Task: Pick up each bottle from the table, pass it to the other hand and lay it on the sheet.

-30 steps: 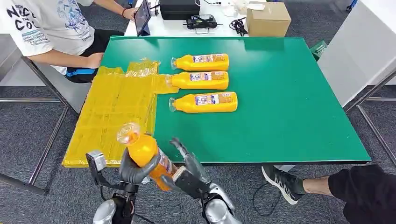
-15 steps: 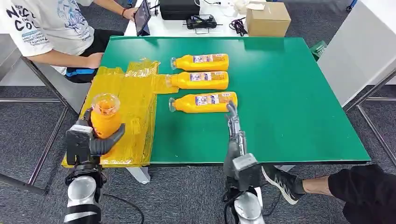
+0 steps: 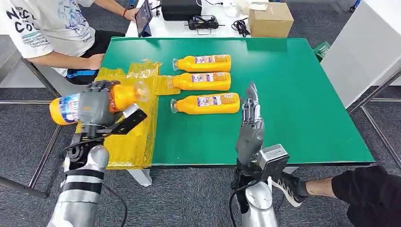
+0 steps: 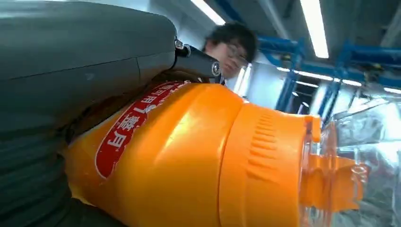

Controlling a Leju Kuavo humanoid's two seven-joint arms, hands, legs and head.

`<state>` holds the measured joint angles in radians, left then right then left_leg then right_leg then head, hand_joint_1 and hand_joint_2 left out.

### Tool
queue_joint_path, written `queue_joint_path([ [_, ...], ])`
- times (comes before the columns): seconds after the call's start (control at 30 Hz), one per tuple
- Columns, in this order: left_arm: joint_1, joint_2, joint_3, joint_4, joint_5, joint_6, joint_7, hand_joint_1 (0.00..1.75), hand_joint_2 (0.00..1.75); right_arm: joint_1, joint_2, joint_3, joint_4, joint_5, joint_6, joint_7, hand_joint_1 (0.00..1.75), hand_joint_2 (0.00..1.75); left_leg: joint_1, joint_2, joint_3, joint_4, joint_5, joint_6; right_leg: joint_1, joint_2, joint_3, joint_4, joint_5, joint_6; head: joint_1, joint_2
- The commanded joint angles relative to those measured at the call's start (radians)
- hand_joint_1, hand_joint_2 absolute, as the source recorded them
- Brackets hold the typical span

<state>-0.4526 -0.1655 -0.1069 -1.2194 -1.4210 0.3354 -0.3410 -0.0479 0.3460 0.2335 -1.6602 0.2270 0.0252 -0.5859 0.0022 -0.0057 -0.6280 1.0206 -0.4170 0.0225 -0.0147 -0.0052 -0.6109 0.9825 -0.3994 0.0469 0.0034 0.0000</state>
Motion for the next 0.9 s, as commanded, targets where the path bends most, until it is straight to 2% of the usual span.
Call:
queue_joint_path([
  [0.03, -0.174, 0.144, -0.164, 0.554, -0.038, 0.006, 0.009, 1.75, 1.75, -0.055, -0.016, 0.050, 0.153, -0.016, 0.021, 0.011, 0.00, 0.00, 0.001, 0.001, 0.009, -0.003, -0.002, -0.002, 0.001, 0.001, 0.009, -0.002, -0.002, -0.003, 0.000, 0.000],
  [0.07, -0.185, 0.145, -0.161, 0.605, -0.018, 0.007, -0.005, 1.75, 1.75, -0.055, -0.017, 0.058, 0.168, -0.016, 0.021, 0.010, 0.00, 0.00, 0.000, 0.000, 0.006, -0.003, -0.001, -0.001, 0.000, 0.000, 0.006, -0.002, -0.001, -0.001, 0.000, 0.000],
  [0.13, -0.186, 0.149, -0.165, 0.622, -0.010, 0.024, -0.012, 1.75, 1.75, -0.055, -0.019, 0.063, 0.177, -0.015, 0.022, 0.007, 0.00, 0.00, 0.001, 0.001, 0.012, -0.004, -0.002, -0.002, 0.001, 0.001, 0.011, -0.004, -0.002, -0.003, 0.000, 0.000],
  [0.17, -0.186, 0.149, -0.165, 0.622, -0.010, 0.024, -0.012, 1.75, 1.75, -0.055, -0.019, 0.063, 0.177, -0.015, 0.022, 0.007, 0.00, 0.00, 0.001, 0.002, 0.007, -0.002, -0.002, -0.001, 0.001, 0.002, 0.007, -0.002, -0.001, -0.002, 0.000, 0.000],
  [0.3, -0.204, 0.149, -0.127, 0.704, 0.084, -0.079, -0.055, 1.75, 1.75, -0.049, -0.025, 0.075, 0.189, -0.013, 0.030, 0.010, 0.00, 0.00, 0.001, 0.001, 0.004, -0.001, -0.001, -0.001, 0.001, 0.001, 0.004, -0.001, -0.001, -0.002, 0.000, 0.000],
  [0.33, -0.204, 0.154, -0.123, 0.724, 0.105, -0.097, -0.063, 1.75, 1.75, -0.048, -0.026, 0.079, 0.200, -0.013, 0.031, 0.011, 0.00, 0.00, 0.001, 0.002, 0.007, -0.001, -0.002, -0.002, 0.002, 0.002, 0.007, -0.001, -0.002, -0.003, 0.000, 0.000],
  [0.4, -0.194, 0.170, -0.127, 0.754, 0.114, -0.107, -0.073, 1.75, 1.75, -0.045, -0.026, 0.085, 0.225, -0.012, 0.034, 0.012, 0.00, 0.00, 0.001, 0.002, 0.003, -0.001, -0.001, -0.001, 0.001, 0.003, 0.003, -0.002, 0.000, -0.001, 0.000, 0.000],
  [0.43, -0.192, 0.172, -0.127, 0.766, 0.118, -0.109, -0.075, 1.75, 1.75, -0.046, -0.028, 0.086, 0.233, -0.011, 0.036, 0.013, 0.00, 0.00, 0.001, 0.004, 0.008, -0.002, -0.002, -0.002, 0.001, 0.005, 0.007, -0.002, -0.001, -0.002, 0.000, 0.000],
  [0.5, -0.190, 0.191, -0.158, 0.803, 0.103, -0.108, -0.072, 1.75, 1.75, -0.048, -0.029, 0.091, 0.258, -0.009, 0.043, 0.012, 0.00, 0.00, 0.001, 0.004, 0.008, -0.002, -0.002, -0.001, 0.001, 0.005, 0.006, -0.002, -0.001, -0.002, 0.000, 0.000],
  [0.57, -0.186, 0.196, -0.156, 0.817, 0.117, -0.113, -0.080, 1.75, 1.75, -0.049, -0.029, 0.095, 0.265, -0.009, 0.044, 0.012, 0.00, 0.00, 0.001, 0.003, 0.004, -0.001, -0.001, -0.001, 0.001, 0.003, 0.003, -0.001, -0.001, -0.001, 0.000, 0.000],
  [0.67, -0.168, 0.192, -0.158, 0.823, 0.129, -0.126, -0.091, 1.75, 1.75, -0.047, -0.029, 0.101, 0.278, -0.008, 0.048, 0.015, 0.00, 0.00, 0.001, 0.004, 0.008, -0.002, -0.002, -0.002, 0.001, 0.004, 0.006, -0.002, -0.001, -0.002, 0.000, 0.000],
  [0.83, -0.158, 0.191, -0.179, 0.825, 0.116, -0.124, -0.079, 1.75, 1.75, -0.047, -0.029, 0.102, 0.288, -0.007, 0.048, 0.016, 0.00, 0.00, 0.001, 0.003, 0.005, -0.002, -0.001, -0.001, 0.001, 0.003, 0.005, -0.002, 0.000, -0.002, 0.000, 0.000],
  [0.87, -0.147, 0.182, -0.155, 0.824, 0.157, -0.156, -0.098, 1.75, 1.75, -0.049, -0.027, 0.099, 0.297, -0.015, 0.057, 0.026, 0.00, 0.00, 0.001, 0.004, 0.009, -0.003, -0.002, -0.002, 0.001, 0.004, 0.008, -0.002, -0.001, -0.003, 0.000, 0.000],
  [0.9, -0.136, 0.178, -0.153, 0.826, 0.165, -0.161, -0.101, 1.01, 1.75, -0.049, -0.026, 0.099, 0.301, -0.015, 0.057, 0.026, 0.00, 0.00, 0.001, 0.004, 0.008, -0.002, -0.002, -0.001, 0.001, 0.004, 0.007, -0.002, -0.001, -0.002, 0.000, 0.000],
])
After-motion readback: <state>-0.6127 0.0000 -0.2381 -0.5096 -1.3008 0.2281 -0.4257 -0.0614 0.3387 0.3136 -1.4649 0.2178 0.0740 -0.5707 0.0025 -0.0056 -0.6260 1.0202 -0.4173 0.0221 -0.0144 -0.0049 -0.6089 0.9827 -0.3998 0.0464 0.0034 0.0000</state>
